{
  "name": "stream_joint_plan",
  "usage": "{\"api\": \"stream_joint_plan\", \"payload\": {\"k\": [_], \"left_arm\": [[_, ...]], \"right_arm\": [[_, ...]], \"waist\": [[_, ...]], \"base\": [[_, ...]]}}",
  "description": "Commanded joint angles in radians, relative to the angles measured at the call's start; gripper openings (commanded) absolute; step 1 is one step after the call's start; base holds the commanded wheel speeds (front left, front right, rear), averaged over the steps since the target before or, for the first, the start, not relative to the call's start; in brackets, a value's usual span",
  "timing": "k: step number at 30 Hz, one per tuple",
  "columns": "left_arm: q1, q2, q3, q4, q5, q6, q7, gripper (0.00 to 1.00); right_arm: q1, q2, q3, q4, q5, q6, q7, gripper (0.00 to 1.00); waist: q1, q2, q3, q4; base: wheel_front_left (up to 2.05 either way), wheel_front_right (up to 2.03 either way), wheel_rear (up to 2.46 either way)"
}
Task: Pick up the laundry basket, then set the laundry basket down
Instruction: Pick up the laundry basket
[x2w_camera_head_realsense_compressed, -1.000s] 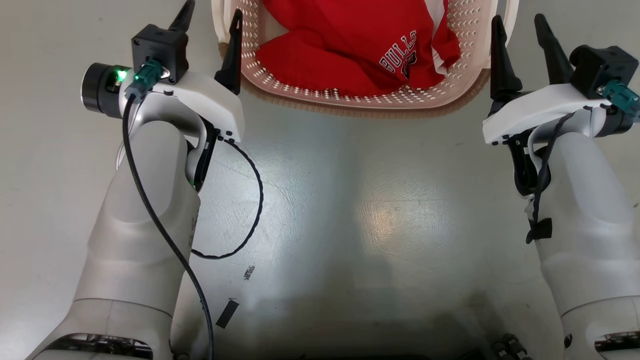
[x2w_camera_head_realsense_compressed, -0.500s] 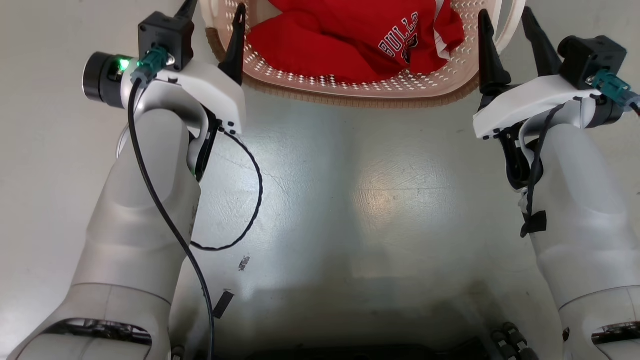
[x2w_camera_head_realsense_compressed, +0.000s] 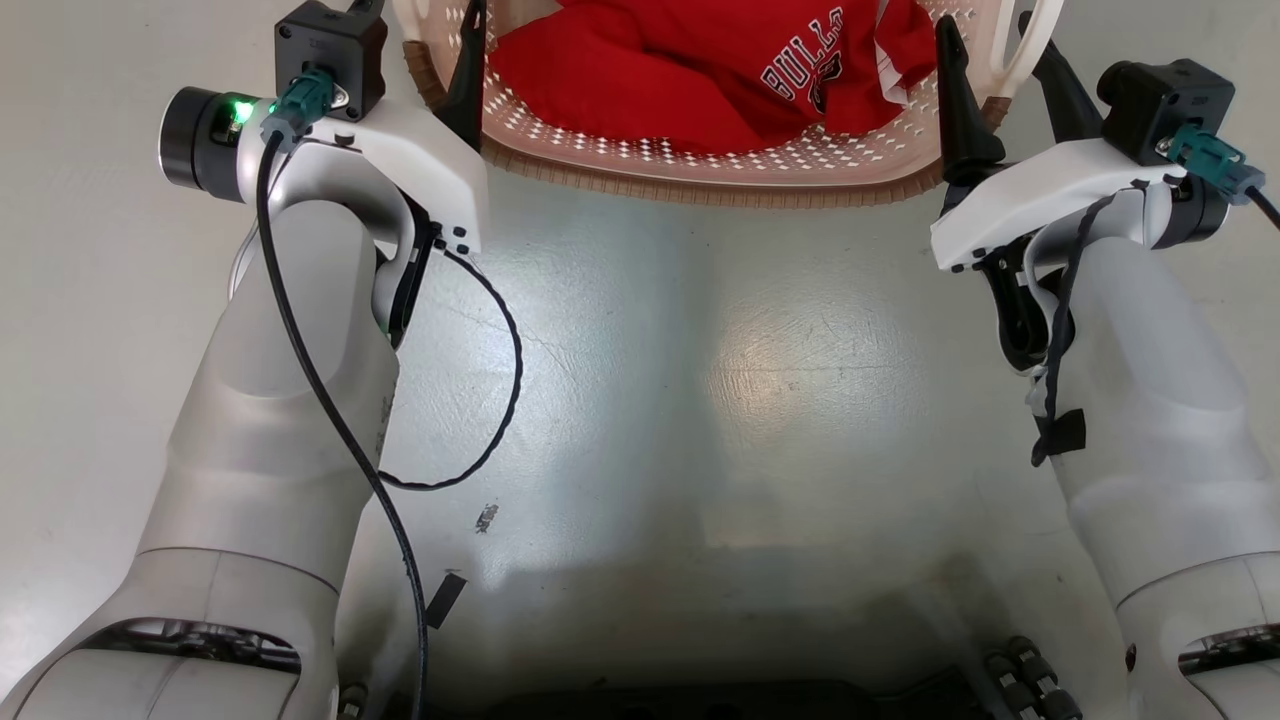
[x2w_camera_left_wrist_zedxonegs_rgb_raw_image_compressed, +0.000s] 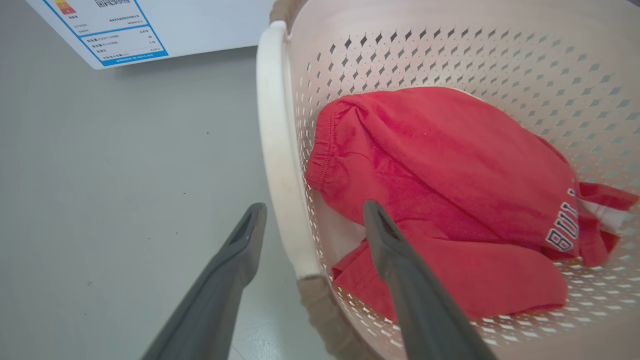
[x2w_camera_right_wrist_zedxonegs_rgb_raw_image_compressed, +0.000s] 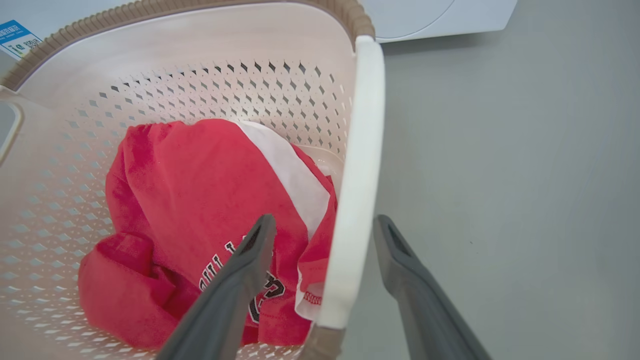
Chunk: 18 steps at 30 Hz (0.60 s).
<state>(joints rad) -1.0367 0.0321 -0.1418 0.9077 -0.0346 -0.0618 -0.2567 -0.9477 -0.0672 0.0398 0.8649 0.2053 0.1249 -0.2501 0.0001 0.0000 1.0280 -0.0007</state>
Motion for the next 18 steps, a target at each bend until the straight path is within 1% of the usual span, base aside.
{"api": "stream_joint_plan", "payload": {"k": [1, 11, 18], "left_arm": [[0.009, 0.027, 0.009, -0.009, 0.001, 0.006, -0.005, 1.0], [-0.002, 0.029, 0.004, 0.033, -0.006, 0.008, -0.005, 1.0], [-0.007, 0.031, -0.002, 0.038, -0.007, 0.009, -0.005, 1.0]], "right_arm": [[0.025, 0.017, 0.02, -0.001, 0.007, 0.006, -0.012, 1.0], [0.017, 0.017, 0.034, 0.023, 0.013, 0.006, -0.012, 1.0], [0.012, 0.017, 0.036, 0.031, 0.013, 0.006, -0.012, 1.0]], "waist": [[-0.0001, 0.0, 0.0, 0.0], [-0.0001, 0.0, 0.0, 0.0], [-0.0001, 0.0, 0.0, -0.004]], "base": [[0.0, 0.0, 0.0], [0.0, 0.0, 0.0], [0.0, 0.0, 0.0]]}}
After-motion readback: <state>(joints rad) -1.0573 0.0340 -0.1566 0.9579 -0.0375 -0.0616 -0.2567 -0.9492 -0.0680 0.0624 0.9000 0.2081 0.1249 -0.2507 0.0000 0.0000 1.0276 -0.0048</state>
